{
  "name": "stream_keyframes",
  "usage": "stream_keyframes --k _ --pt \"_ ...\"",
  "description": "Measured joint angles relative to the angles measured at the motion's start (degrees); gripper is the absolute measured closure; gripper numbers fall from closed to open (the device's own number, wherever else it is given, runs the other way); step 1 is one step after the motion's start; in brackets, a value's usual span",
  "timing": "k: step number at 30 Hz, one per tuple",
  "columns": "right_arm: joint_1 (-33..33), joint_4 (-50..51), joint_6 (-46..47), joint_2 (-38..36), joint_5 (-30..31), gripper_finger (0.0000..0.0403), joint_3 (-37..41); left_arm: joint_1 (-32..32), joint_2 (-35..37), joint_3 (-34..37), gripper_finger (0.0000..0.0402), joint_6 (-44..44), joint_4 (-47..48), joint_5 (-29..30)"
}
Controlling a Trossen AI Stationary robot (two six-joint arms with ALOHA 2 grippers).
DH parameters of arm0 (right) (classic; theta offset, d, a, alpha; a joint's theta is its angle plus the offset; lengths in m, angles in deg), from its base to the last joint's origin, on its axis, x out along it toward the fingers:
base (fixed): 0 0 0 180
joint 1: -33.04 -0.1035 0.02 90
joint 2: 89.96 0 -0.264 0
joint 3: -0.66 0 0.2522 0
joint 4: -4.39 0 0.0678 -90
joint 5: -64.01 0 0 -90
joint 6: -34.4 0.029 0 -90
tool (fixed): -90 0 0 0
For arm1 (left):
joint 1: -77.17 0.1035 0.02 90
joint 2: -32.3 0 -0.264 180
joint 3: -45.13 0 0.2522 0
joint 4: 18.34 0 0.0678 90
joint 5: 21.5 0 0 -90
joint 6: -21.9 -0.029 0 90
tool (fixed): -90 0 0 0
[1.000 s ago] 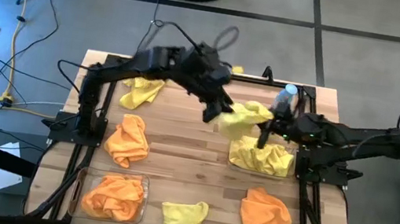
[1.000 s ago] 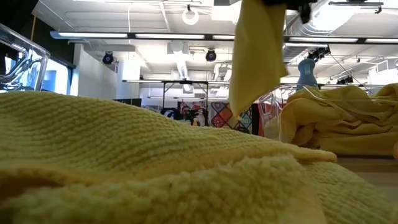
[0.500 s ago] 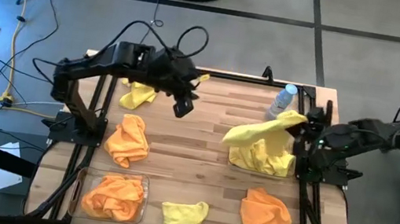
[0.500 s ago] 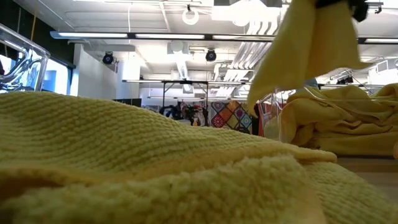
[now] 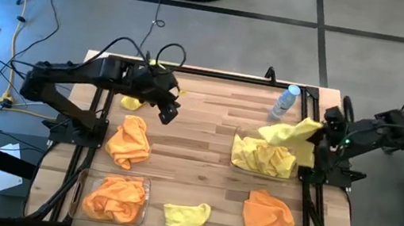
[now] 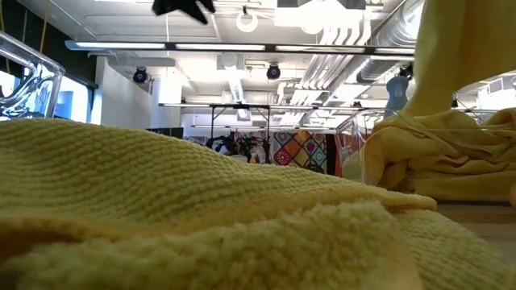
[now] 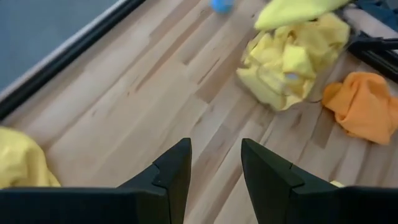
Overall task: Sort microfiber towel by color & place in baskets
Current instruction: Put the yellow microfiber cloth into the right transparent bin
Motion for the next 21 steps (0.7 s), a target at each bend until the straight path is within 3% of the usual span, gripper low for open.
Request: stream_keyframes --k 8,12,15,21 --pt "0.0 -20.2 -12.4 4.0 -8.5 0.0403 4.3 0.0 6.0 13.9 0.0275 5.5 -8.1 0.0" --pt "0.6 -17.2 -11.0 6.2 -7.1 0.0403 4.3 0.0 6.8 16.5 0.0275 6.6 -10.2 -0.3" --pt "2.1 -10.3 -8.9 8.1 -2.7 0.0403 4.3 0.0 6.6 17.1 0.0275 6.6 -10.9 -0.5" --pt "5.7 -5.4 -10.3 13.7 14.3 0.0403 4.3 0.2 6.6 17.3 0.0275 6.0 -12.9 -0.5"
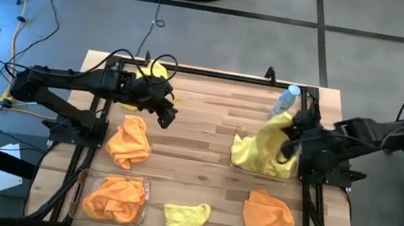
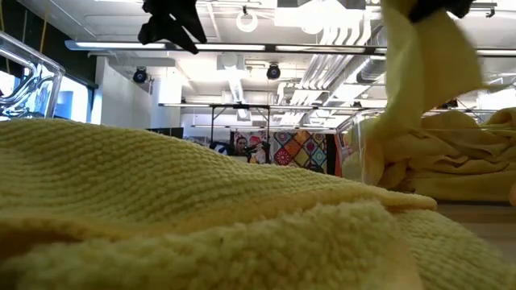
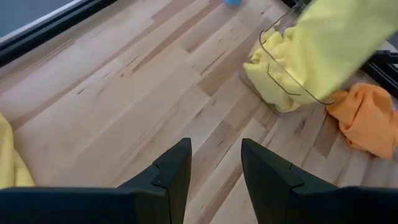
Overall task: Sort microfiber towel by color & place in baskets
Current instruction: Put the yellow microfiber cloth into the right transparent bin
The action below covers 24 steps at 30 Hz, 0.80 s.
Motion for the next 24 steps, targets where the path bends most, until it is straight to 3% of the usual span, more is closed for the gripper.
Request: stream_keyframes --k 3,7,10,14,19,24 --pt "1.0 -3.6 -5.6 3.6 -1.5 0.0403 0.0 0.0 0.0 0.0 0.0275 -0.4 -0.2 0.0" --pt "2.7 -6.5 -9.1 8.9 -15.4 0.0403 0.0 0.0 0.0 0.0 0.0275 -0.5 -0.2 0.0" --pt "5.0 -1.2 -7.0 12.9 -23.5 0.0403 0.0 0.0 0.0 0.0 0.0275 -1.0 -0.1 -0.3" --pt "9.8 6.0 -4.9 17.7 -28.2 0.0403 0.1 0.0 0.0 0.0 0.0275 -1.9 -0.1 -1.4" --pt "14.0 -1.4 -12.1 22.9 -31.9 0.0403 0.1 0.0 0.0 0.0 0.0275 -2.5 -0.1 -2.6" --pt "17.4 -1.4 -15.0 30.3 -34.4 0.0403 0.1 -0.4 0.0 0.0 0.0275 -2.6 0.0 -2.8"
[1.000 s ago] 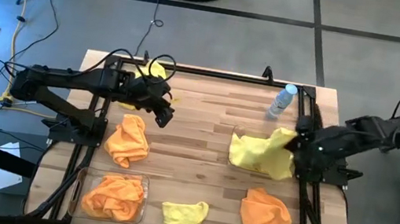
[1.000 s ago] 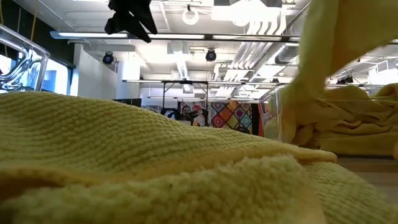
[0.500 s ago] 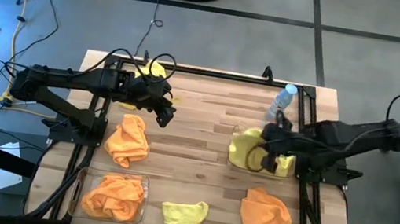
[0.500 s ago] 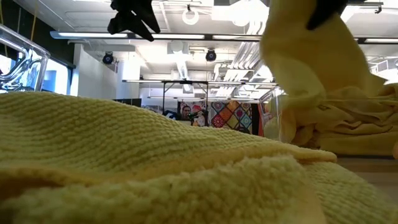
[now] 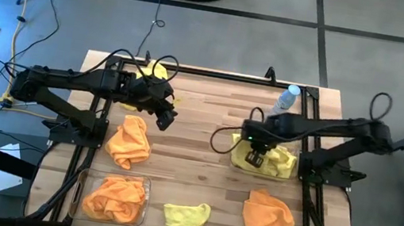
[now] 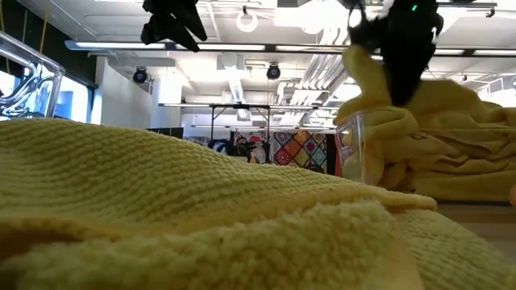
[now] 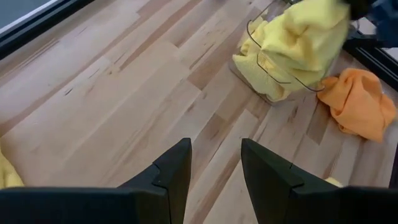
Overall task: Sort microfiber towel by color & place in baskets
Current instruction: Put the yellow microfiber cloth into the right transparent bin
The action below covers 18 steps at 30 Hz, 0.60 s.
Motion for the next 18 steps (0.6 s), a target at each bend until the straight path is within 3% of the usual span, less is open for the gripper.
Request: stream_keyframes --k 5,12,18 --pt "0.3 -6.9 0.5 3.4 -3.3 0.0403 5.8 -0.9 0.0 0.0 0.0275 -0.7 0.1 0.5" --pt "0.3 -24.8 9.5 -0.4 -3.7 0.0402 20.7 -1.6 0.0 0.0 0.0275 -1.7 0.0 1.8" --pt "0.3 -24.9 15.0 -4.2 -4.6 0.0373 23.1 -1.6 0.0 0.0 0.0275 -1.3 0.0 1.2"
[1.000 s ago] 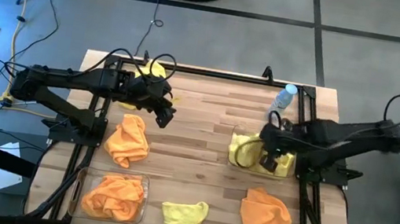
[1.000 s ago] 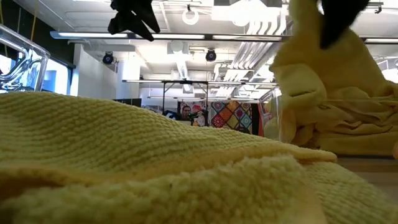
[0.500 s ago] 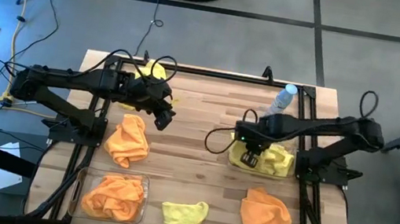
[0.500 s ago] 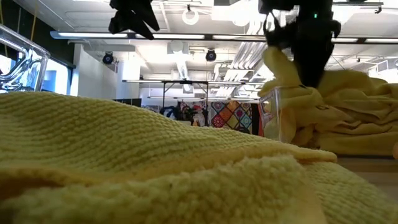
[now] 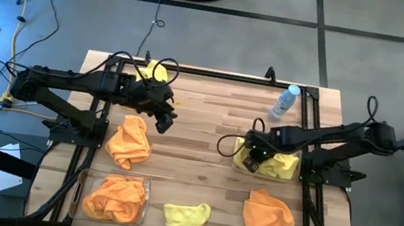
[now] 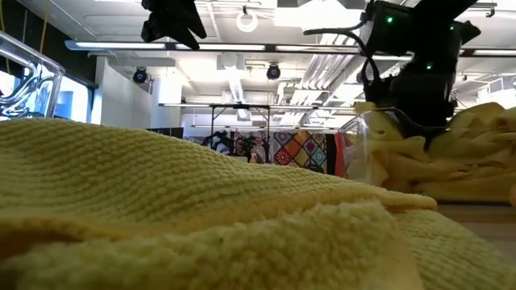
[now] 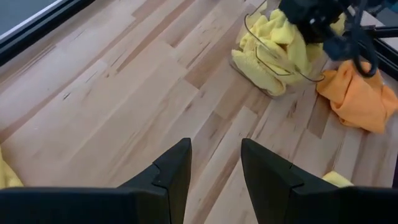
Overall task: Sort microfiber towel by color & place in baskets
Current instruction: Put the yellow microfiber cloth into the right transparent bin
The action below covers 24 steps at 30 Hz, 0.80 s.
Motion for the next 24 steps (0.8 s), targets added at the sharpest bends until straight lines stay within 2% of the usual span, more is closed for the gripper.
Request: stream_keyframes --k 4,10,17,20,24 --pt "0.0 1.6 2.1 -4.1 -0.8 0.0336 -1.9 0.0 0.0 0.0 0.0275 0.0 0.0 -0.1" --pt "0.0 11.4 5.5 -9.2 -0.8 0.0287 -6.6 0.0 0.0 0.0 0.0275 0.0 0.0 -0.1" --pt "0.0 24.2 7.8 -12.9 -0.7 0.0277 -12.8 -0.2 0.0 0.0 0.0275 1.1 -0.1 -0.1" --pt "-0.7 21.2 7.4 -13.8 2.3 0.0277 -14.5 -0.4 0.0 0.0 0.0275 1.9 -0.3 -0.2" --pt "-3.0 11.4 4.1 -13.2 6.8 0.0288 -14.7 -0.4 0.0 0.0 0.0275 2.0 -0.6 -0.2"
